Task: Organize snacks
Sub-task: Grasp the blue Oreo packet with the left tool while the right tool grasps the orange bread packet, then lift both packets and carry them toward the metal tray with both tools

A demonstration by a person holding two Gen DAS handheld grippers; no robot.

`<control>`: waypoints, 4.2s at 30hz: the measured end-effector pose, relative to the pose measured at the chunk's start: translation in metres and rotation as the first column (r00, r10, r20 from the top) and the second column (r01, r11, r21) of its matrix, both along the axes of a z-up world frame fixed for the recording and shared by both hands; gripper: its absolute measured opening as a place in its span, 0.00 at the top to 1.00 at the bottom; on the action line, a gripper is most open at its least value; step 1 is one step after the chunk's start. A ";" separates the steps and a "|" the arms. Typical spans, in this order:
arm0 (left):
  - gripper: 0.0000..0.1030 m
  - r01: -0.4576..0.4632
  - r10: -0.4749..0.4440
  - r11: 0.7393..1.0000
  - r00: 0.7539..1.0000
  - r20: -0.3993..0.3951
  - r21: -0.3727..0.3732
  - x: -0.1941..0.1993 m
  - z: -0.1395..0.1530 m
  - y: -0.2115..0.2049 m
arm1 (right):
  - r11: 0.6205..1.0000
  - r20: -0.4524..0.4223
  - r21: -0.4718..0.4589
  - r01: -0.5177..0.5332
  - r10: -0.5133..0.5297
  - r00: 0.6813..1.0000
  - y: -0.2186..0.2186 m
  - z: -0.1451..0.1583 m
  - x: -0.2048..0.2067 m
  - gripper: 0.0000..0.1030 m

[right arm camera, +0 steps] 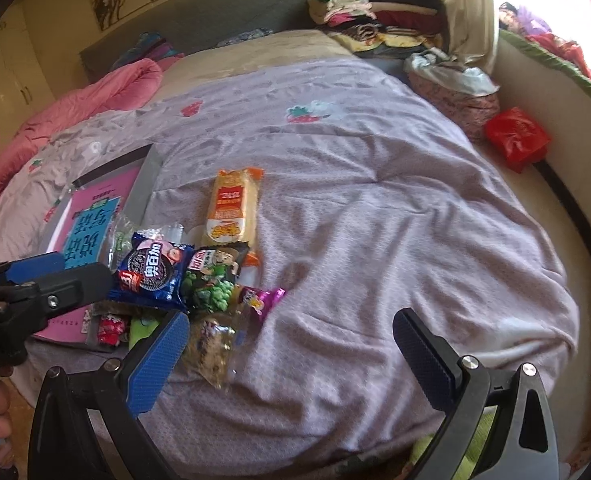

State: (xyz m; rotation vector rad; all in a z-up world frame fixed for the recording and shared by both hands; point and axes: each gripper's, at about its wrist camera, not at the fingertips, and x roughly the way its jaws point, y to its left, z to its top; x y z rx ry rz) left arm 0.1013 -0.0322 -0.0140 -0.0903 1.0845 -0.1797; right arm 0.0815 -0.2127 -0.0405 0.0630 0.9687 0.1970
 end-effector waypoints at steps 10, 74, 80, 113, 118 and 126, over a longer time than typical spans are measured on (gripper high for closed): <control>0.10 0.031 -0.027 0.998 0.997 -0.068 0.063 0.021 -0.019 -0.012 | 0.998 -0.026 -0.065 -0.016 0.014 1.000 -0.009 -0.014 0.035 0.01; 0.77 0.069 -0.068 0.997 0.997 -0.046 0.021 0.023 -0.009 -0.008 | 0.985 0.071 0.108 -0.136 0.128 0.989 0.020 0.021 0.095 0.66; 0.78 0.058 -0.058 0.998 0.998 -0.023 -0.022 0.024 -0.001 0.002 | 0.983 0.084 0.117 -0.142 0.133 0.988 0.020 0.024 0.091 0.66; 0.79 -0.041 0.041 0.999 0.994 0.103 0.005 -0.008 0.050 0.050 | 0.968 0.189 0.078 -0.239 0.221 0.957 0.064 0.076 0.050 0.66; 0.79 -0.092 0.090 0.996 0.989 0.116 0.005 -0.018 0.055 0.077 | 0.955 0.191 0.062 -0.290 0.273 0.943 0.094 0.081 0.040 0.66; 0.79 -0.172 0.169 0.985 0.979 0.117 0.013 -0.035 0.051 0.119 | 0.924 0.177 0.048 -0.379 0.366 0.914 0.146 0.081 0.023 0.66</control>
